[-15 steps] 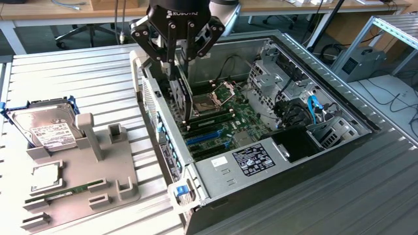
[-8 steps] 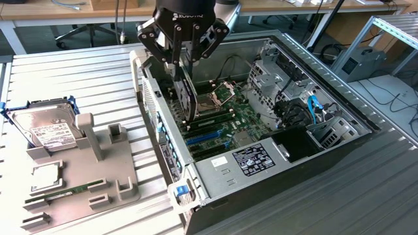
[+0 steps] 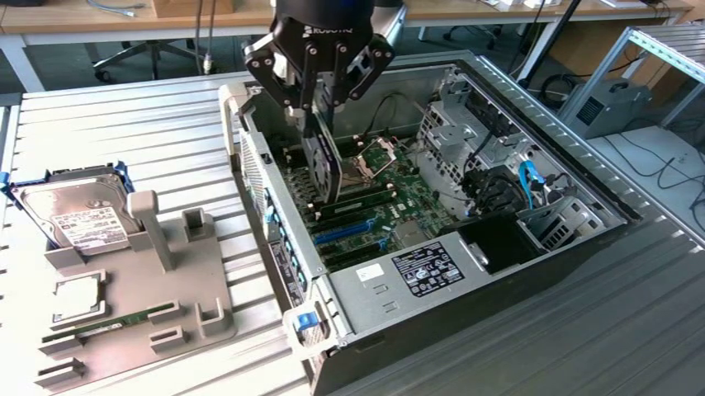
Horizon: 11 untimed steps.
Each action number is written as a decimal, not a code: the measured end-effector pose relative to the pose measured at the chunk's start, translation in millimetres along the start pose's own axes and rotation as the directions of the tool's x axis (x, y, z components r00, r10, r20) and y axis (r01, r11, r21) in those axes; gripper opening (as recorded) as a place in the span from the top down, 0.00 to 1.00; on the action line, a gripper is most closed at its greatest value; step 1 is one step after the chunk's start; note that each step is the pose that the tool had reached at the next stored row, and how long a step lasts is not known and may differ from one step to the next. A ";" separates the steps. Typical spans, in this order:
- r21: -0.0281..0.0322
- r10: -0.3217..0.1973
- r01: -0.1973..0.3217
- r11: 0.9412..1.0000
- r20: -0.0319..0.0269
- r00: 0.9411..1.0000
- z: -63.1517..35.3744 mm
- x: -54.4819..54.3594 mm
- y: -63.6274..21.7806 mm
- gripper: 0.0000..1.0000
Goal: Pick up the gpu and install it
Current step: 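Pick up the gpu and move the gpu toward the slot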
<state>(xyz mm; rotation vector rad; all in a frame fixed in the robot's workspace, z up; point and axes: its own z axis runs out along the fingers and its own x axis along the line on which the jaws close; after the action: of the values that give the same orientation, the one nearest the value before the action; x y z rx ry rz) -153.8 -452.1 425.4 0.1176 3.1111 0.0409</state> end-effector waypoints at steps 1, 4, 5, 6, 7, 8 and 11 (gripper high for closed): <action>0.000 0.000 0.000 1.000 0.000 1.000 0.7 -1.7 0.1 0.74; 0.000 0.000 0.000 1.000 0.000 1.000 1.8 -4.3 0.3 0.74; 0.000 0.000 0.000 1.000 0.000 1.000 2.1 -5.1 0.3 0.74; 0.000 0.000 0.000 1.000 0.000 1.000 2.4 -5.8 0.4 0.74; 0.000 0.000 0.000 1.000 0.000 1.000 2.7 -6.6 0.4 0.74; 0.000 0.000 0.000 1.000 0.000 1.000 3.0 -7.4 0.5 0.74; 0.000 0.000 0.000 1.000 0.000 1.000 4.1 -9.9 0.6 0.74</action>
<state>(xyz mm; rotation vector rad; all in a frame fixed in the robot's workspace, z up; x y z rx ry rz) -143.7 -452.1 421.6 0.1176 3.1111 0.0408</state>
